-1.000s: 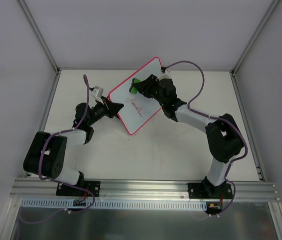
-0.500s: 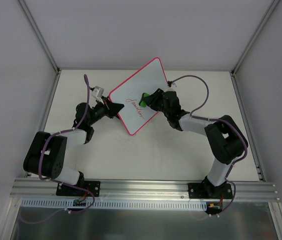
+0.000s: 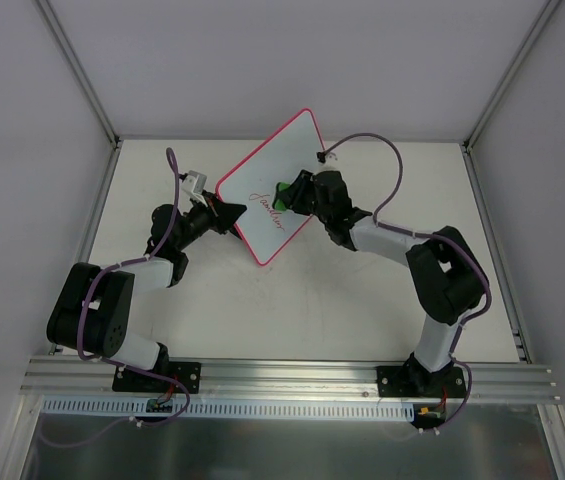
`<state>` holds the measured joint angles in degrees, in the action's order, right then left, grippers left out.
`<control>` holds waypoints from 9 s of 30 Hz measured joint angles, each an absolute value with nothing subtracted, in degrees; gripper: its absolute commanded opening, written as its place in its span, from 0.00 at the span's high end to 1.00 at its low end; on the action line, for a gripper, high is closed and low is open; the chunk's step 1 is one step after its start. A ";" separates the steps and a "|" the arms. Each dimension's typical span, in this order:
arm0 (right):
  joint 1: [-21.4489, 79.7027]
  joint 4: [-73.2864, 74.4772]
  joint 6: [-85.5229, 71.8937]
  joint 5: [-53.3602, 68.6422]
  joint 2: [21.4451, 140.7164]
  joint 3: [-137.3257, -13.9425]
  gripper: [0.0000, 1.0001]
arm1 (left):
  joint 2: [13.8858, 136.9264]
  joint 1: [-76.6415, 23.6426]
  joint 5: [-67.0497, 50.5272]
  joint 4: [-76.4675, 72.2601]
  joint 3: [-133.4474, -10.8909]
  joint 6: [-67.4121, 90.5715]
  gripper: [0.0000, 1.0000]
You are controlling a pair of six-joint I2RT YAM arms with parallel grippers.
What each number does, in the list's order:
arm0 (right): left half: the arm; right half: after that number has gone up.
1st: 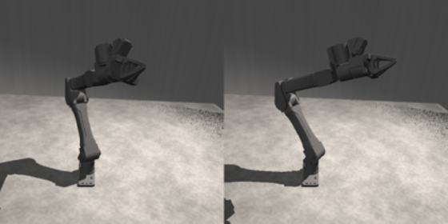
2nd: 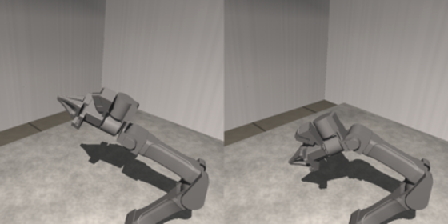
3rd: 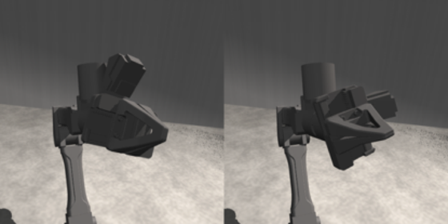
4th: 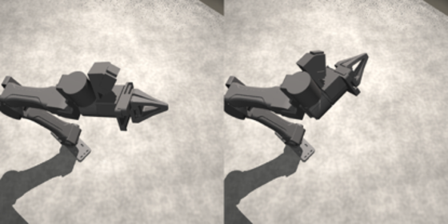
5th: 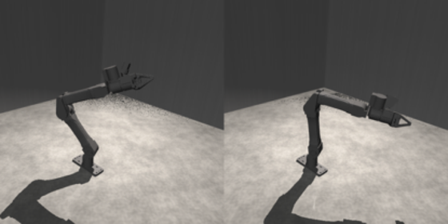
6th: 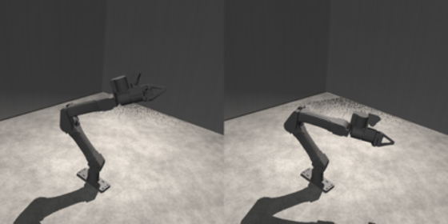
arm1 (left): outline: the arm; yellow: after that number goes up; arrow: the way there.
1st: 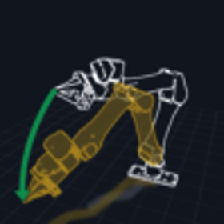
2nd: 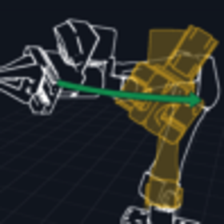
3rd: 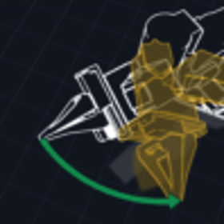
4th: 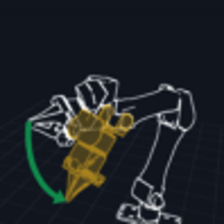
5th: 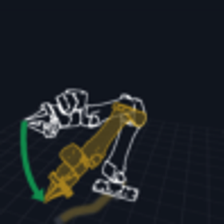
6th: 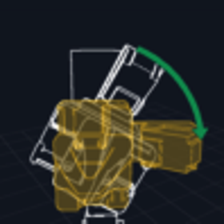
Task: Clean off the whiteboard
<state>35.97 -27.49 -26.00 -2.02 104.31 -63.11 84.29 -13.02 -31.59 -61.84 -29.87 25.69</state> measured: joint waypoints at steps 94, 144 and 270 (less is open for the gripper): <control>38.72 -15.57 -12.95 -5.58 104.95 -62.04 1.00 | 84.23 -13.15 -34.68 -58.39 -32.51 22.09 1.00; 34.50 -26.00 -23.92 -4.64 102.61 -50.28 1.00 | 84.36 -13.96 -34.28 -57.91 -32.53 23.05 1.00; -1.26 23.42 -6.55 2.00 59.79 -44.01 0.01 | 85.12 14.37 -55.33 -54.04 -35.38 27.70 0.84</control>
<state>-1.26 23.42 -6.55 2.00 59.79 -44.01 85.12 14.37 -55.33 -54.04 -35.38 27.70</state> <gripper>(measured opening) 0.990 0.138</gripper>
